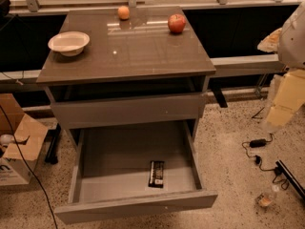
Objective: Pick rxbar chocolate from middle drawer and place on counter
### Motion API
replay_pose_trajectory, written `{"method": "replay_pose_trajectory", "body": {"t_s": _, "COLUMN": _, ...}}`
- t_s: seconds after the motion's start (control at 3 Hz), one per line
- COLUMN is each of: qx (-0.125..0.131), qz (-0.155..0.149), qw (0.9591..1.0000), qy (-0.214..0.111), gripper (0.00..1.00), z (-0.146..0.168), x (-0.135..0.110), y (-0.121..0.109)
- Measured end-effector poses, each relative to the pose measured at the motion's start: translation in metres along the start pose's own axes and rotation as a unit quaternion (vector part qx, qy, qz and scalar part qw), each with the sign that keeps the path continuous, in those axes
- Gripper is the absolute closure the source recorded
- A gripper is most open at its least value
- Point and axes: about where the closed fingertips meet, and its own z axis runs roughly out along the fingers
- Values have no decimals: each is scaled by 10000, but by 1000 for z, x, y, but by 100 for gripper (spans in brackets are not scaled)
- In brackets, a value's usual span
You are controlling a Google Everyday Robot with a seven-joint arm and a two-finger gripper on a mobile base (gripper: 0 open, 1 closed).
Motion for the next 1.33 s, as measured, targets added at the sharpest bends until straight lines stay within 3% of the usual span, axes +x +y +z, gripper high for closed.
{"method": "replay_pose_trajectory", "body": {"t_s": 0.33, "qx": 11, "qz": 1, "qw": 10000, "qy": -15, "gripper": 0, "z": 0, "x": -1, "y": 0}}
{"method": "replay_pose_trajectory", "body": {"t_s": 0.67, "qx": -75, "qz": 14, "qw": 9987, "qy": -495, "gripper": 0, "z": 17, "x": -10, "y": 2}}
{"method": "replay_pose_trajectory", "body": {"t_s": 1.0, "qx": -126, "qz": 219, "qw": 9910, "qy": -1315, "gripper": 0, "z": 50, "x": -27, "y": 3}}
{"method": "replay_pose_trajectory", "body": {"t_s": 1.33, "qx": 50, "qz": 274, "qw": 9885, "qy": -1489, "gripper": 0, "z": 44, "x": -36, "y": -5}}
